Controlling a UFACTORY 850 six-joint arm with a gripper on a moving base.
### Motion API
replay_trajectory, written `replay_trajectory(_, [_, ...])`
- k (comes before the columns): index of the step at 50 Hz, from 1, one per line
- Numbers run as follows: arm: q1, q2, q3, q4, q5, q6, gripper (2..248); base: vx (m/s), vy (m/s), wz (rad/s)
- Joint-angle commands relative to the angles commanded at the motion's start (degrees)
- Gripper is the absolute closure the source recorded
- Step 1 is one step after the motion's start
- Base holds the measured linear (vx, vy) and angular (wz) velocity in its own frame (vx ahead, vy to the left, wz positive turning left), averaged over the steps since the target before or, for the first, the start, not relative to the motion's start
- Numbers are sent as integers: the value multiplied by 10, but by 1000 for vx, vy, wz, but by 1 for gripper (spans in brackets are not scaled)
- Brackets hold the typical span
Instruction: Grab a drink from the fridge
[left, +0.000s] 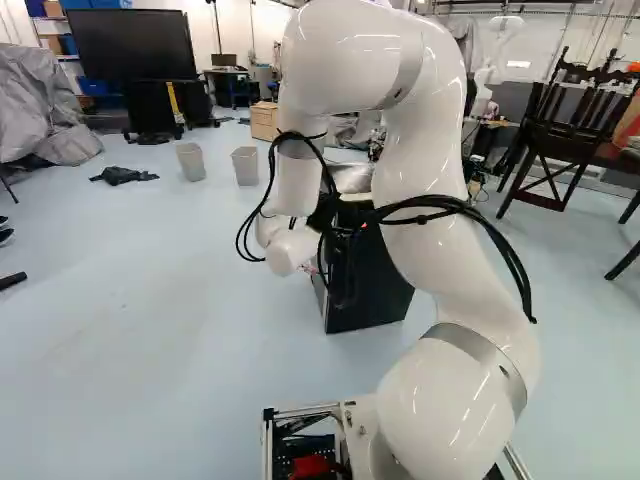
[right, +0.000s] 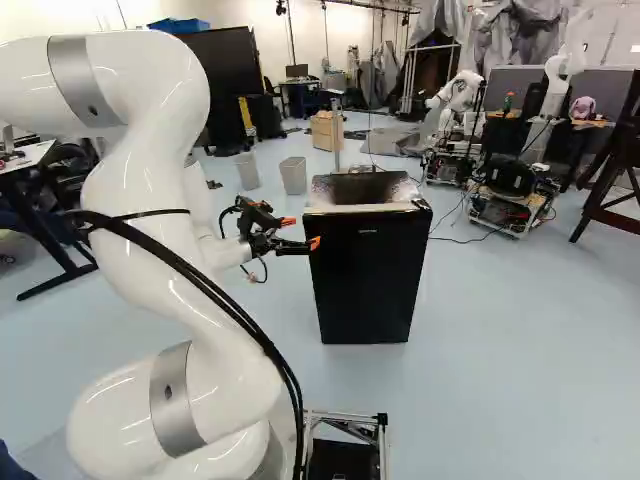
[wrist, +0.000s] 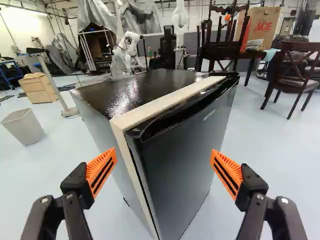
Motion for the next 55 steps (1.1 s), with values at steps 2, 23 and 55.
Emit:
replay_trajectory(2, [0, 0, 0, 0, 0, 0, 3, 0, 0, 0])
replay_trajectory(23, [-1, -2, -4, 0, 0, 0, 3, 0, 0, 0])
replay_trajectory(55, [-4, -7, -12, 0, 0, 0, 3, 0, 0, 0])
